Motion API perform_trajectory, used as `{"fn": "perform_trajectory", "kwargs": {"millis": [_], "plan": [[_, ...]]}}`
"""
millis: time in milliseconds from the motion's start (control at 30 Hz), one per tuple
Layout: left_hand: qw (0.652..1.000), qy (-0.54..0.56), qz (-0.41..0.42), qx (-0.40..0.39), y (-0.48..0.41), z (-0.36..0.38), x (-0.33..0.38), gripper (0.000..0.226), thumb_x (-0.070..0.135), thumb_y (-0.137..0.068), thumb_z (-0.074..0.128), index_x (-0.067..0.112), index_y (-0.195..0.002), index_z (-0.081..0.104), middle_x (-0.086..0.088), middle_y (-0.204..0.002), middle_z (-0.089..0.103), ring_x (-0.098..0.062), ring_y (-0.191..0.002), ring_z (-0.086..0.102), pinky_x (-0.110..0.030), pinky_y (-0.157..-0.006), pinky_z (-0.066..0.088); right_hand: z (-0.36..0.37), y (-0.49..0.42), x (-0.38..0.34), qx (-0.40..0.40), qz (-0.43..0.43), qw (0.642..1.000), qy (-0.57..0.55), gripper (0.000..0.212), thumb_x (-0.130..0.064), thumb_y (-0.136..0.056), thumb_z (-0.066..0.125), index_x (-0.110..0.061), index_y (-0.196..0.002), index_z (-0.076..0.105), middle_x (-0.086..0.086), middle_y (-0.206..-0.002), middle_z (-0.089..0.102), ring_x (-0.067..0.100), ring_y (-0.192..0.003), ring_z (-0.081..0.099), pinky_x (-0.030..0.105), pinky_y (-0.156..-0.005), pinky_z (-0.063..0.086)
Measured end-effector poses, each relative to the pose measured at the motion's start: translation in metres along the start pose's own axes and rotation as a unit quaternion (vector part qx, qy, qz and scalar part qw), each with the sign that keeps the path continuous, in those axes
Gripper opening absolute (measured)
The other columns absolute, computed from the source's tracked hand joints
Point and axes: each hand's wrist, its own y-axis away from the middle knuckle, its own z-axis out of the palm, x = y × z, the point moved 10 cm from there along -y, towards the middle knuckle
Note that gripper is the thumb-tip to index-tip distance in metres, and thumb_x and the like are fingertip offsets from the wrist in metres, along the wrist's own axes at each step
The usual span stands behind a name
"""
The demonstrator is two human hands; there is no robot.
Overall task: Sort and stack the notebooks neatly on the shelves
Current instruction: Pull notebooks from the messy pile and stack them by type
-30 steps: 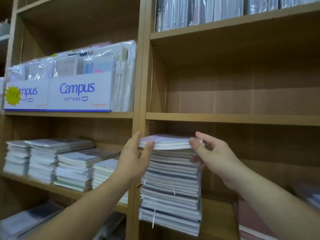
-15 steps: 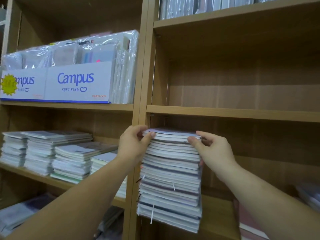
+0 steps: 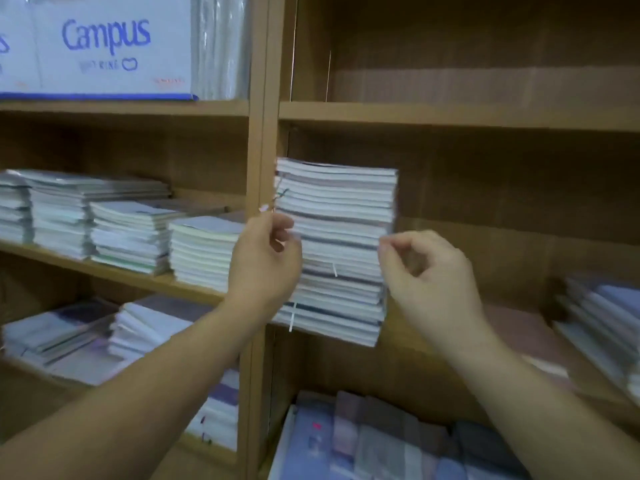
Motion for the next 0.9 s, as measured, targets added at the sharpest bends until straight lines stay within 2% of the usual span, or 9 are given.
{"fn": "perform_trajectory", "kwargs": {"millis": [167, 267, 333, 400, 467, 567, 633, 733, 900], "plan": [[0.996, 0.025, -0.055, -0.07, 0.105, 0.051, -0.066, 0.012, 0.011, -0.094, 0.066, 0.02, -0.102, 0.067, 0.004, -0.075, 0.062, -0.004, -0.062, 0.055, -0.021, -0.062, 0.047, 0.059, 0.108, 0.071, -0.209, 0.11, 0.972, -0.004, 0.031, -0.029, -0.096, 0.066, -0.011, -0.071, 0.069, 0.01, -0.064, 0.064, 0.021, -0.06, 0.063, 0.037, -0.06, 0.05], [0.973, 0.039, -0.204, -0.099, 0.185, 0.067, -0.143, 0.018, 0.006, -0.093, 0.066, 0.023, -0.098, 0.067, 0.003, -0.074, 0.063, -0.006, -0.063, 0.057, -0.014, -0.056, 0.045, 0.074, 0.174, 0.131, -0.302, 0.215, 0.929, 0.01, 0.038, -0.033, -0.099, 0.062, -0.002, -0.077, 0.067, 0.02, -0.074, 0.064, 0.028, -0.068, 0.064, 0.025, -0.057, 0.046], [0.928, 0.015, -0.323, -0.184, 0.254, 0.088, -0.2, 0.019, 0.004, -0.091, 0.067, 0.023, -0.096, 0.065, 0.0, -0.082, 0.066, -0.016, -0.072, 0.061, -0.014, -0.058, 0.045, 0.082, 0.217, 0.17, -0.34, 0.287, 0.895, 0.02, 0.046, -0.035, -0.1, 0.06, 0.007, -0.081, 0.061, 0.027, -0.076, 0.057, 0.027, -0.064, 0.057, 0.023, -0.058, 0.043], [0.88, -0.035, -0.396, -0.26, 0.307, 0.104, -0.242, 0.021, 0.009, -0.087, 0.073, 0.022, -0.101, 0.064, -0.002, -0.095, 0.067, -0.018, -0.079, 0.062, -0.017, -0.065, 0.046, 0.092, 0.249, 0.202, -0.357, 0.326, 0.874, 0.041, 0.044, -0.032, -0.099, 0.061, 0.006, -0.077, 0.061, 0.017, -0.064, 0.053, 0.013, -0.059, 0.053, 0.019, -0.06, 0.043], [0.866, -0.043, -0.432, -0.248, 0.321, 0.106, -0.269, 0.02, 0.01, -0.085, 0.074, 0.023, -0.093, 0.061, -0.002, -0.085, 0.064, -0.017, -0.073, 0.06, -0.017, -0.059, 0.043, 0.103, 0.268, 0.228, -0.355, 0.324, 0.875, 0.063, 0.032, -0.029, -0.097, 0.064, -0.008, -0.074, 0.07, -0.002, -0.061, 0.061, 0.005, -0.06, 0.058, 0.022, -0.067, 0.049], [0.866, -0.06, -0.464, -0.18, 0.309, 0.101, -0.304, 0.019, 0.023, -0.082, 0.072, 0.017, -0.074, 0.056, -0.012, -0.072, 0.063, -0.029, -0.072, 0.064, -0.029, -0.06, 0.048, 0.12, 0.279, 0.256, -0.341, 0.313, 0.882, 0.09, 0.017, -0.034, -0.095, 0.066, -0.027, -0.082, 0.075, -0.013, -0.086, 0.072, -0.001, -0.085, 0.064, 0.029, -0.086, 0.053], [0.869, -0.077, -0.463, -0.157, 0.31, 0.102, -0.324, 0.036, 0.038, -0.079, 0.071, 0.007, -0.096, 0.07, -0.016, -0.087, 0.073, -0.035, -0.083, 0.07, -0.039, -0.071, 0.055, 0.126, 0.28, 0.272, -0.335, 0.294, 0.887, 0.119, 0.011, -0.038, -0.096, 0.065, -0.035, -0.102, 0.072, -0.019, -0.11, 0.067, 0.0, -0.106, 0.06, 0.025, -0.096, 0.048], [0.882, -0.089, -0.447, -0.117, 0.313, 0.103, -0.339, 0.046, 0.039, -0.088, 0.076, 0.009, -0.123, 0.069, -0.012, -0.104, 0.075, -0.033, -0.099, 0.07, -0.038, -0.082, 0.056, 0.13, 0.288, 0.299, -0.348, 0.264, 0.882, 0.177, 0.044, -0.049, -0.098, 0.058, -0.037, -0.14, 0.055, -0.017, -0.145, 0.048, 0.01, -0.139, 0.04, 0.032, -0.114, 0.037], [0.866, -0.061, -0.481, -0.124, 0.322, 0.111, -0.353, 0.045, 0.044, -0.083, 0.081, 0.011, -0.112, 0.07, 0.005, -0.087, 0.067, -0.012, -0.076, 0.063, -0.02, -0.064, 0.046, 0.148, 0.304, 0.32, -0.401, 0.24, 0.869, 0.165, 0.06, -0.056, -0.098, 0.052, -0.043, -0.153, 0.032, -0.021, -0.161, 0.023, 0.009, -0.154, 0.013, 0.031, -0.123, 0.021]]}}
